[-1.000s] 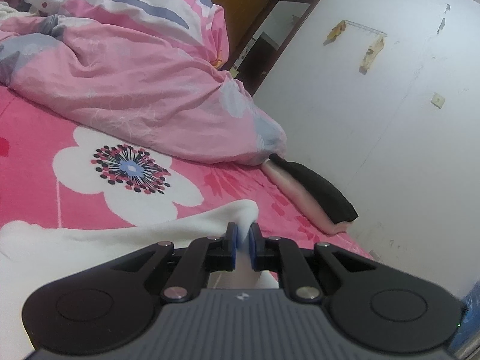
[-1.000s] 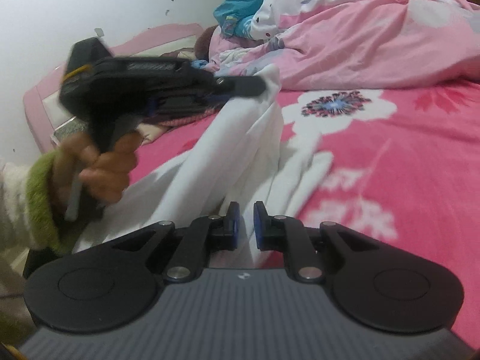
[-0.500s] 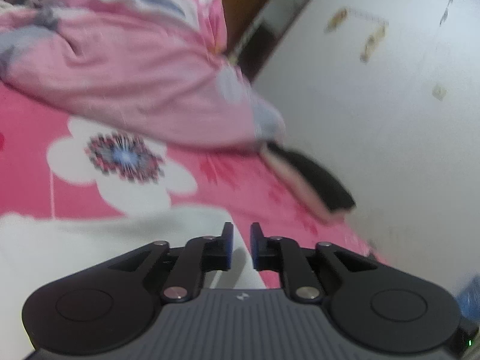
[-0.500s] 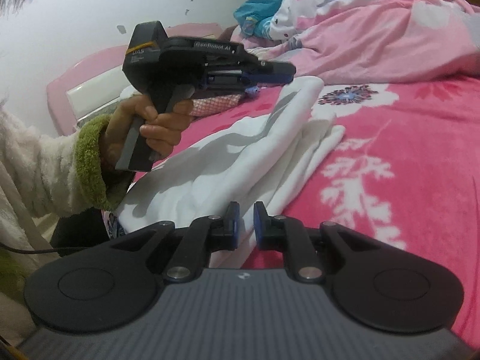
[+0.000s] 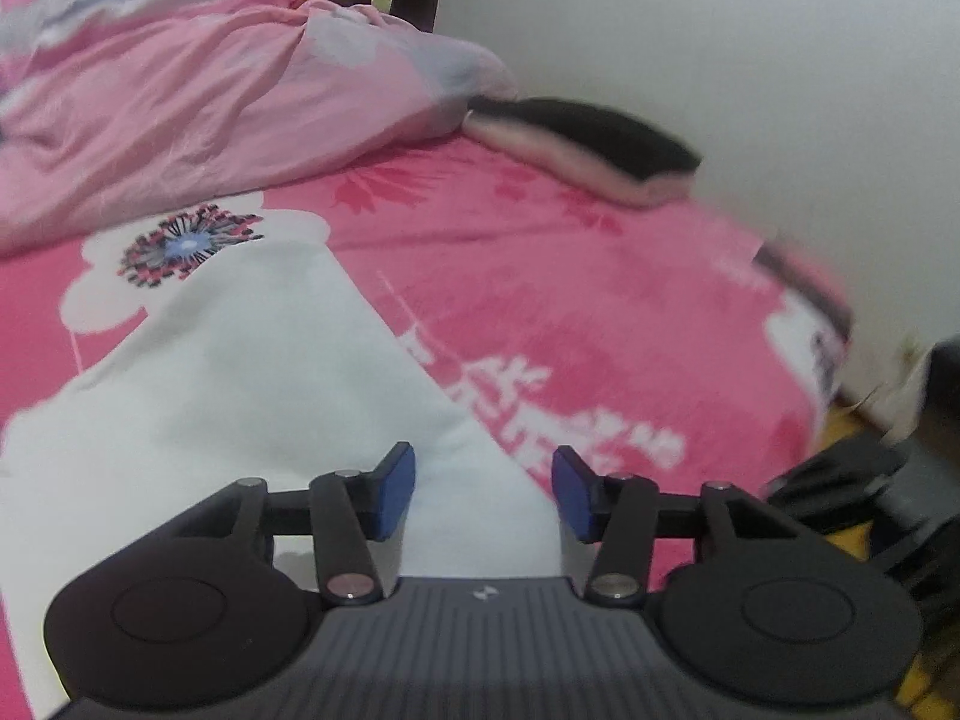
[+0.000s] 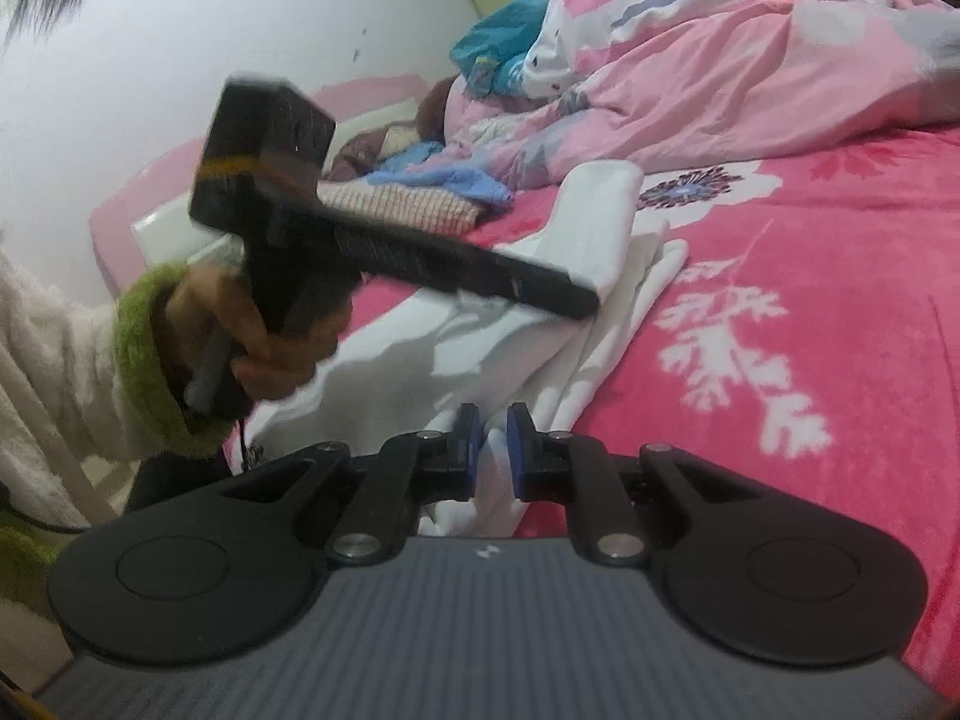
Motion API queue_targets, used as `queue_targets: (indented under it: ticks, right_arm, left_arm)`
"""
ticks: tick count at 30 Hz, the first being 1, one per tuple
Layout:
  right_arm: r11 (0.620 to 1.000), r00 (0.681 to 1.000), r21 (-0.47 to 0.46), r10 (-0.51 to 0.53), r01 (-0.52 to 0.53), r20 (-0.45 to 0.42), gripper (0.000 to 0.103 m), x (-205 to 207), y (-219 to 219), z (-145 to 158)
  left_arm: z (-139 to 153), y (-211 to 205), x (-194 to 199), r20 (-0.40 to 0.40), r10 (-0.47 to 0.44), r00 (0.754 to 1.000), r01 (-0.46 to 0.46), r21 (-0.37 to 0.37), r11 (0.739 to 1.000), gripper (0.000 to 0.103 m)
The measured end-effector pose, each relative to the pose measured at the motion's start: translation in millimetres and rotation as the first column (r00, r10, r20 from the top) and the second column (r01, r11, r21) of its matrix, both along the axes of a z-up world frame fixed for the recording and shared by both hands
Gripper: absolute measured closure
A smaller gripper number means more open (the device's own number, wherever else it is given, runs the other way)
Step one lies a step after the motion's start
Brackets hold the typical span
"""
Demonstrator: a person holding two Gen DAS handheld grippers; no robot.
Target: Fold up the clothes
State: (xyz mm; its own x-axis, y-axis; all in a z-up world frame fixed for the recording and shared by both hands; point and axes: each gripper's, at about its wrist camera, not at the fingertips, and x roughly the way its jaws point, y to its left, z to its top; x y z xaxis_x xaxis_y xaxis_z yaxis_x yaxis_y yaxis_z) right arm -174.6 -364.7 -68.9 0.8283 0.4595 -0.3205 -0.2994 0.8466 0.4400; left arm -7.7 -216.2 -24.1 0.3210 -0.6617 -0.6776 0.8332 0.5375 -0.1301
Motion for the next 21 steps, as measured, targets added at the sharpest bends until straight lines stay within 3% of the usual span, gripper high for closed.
queue_targets:
  ticks: [2, 7, 12, 15, 21]
  right_arm:
    - [0.999, 1.0, 0.029, -0.025, 0.025, 0.011, 0.093, -6.6, -6.7, 0.3]
    - [0.991, 0.992, 0.052, -0.125, 0.126, -0.027, 0.093, -12.0, -27.5, -4.8]
    - [1.0, 0.999, 0.009, -0.024, 0.024, -0.041, 0.093, 12.0, -15.6, -8.0]
    - [0.999, 0.999, -0.024, 0.034, -0.035, -0.042, 0.093, 20.7, -7.6, -8.5]
    - [0.999, 0.998, -0.023, 0.041, -0.042, -0.04, 0.093, 24.6, -17.8, -9.8]
  left_arm:
    - [-2.4, -3.3, -5.8, 0.041, 0.002, 0.999, -0.003, 0.027, 1.0, 0.061]
    - [-0.8, -0.3, -3.8, 0.031, 0.008, 0.999, -0.008, 0.002, 1.0, 0.081]
    - [7.1, 8.7, -0.9, 0.006, 0.039, 0.999, -0.038, -0.075, 0.996, 0.094]
    - [9.6, 13.0, -0.4, -0.009, 0.049, 0.999, -0.05, -0.096, 0.994, 0.097]
    - [10.2, 16.2, -2.2, -0.017, 0.046, 0.999, -0.047, -0.106, 0.993, 0.098]
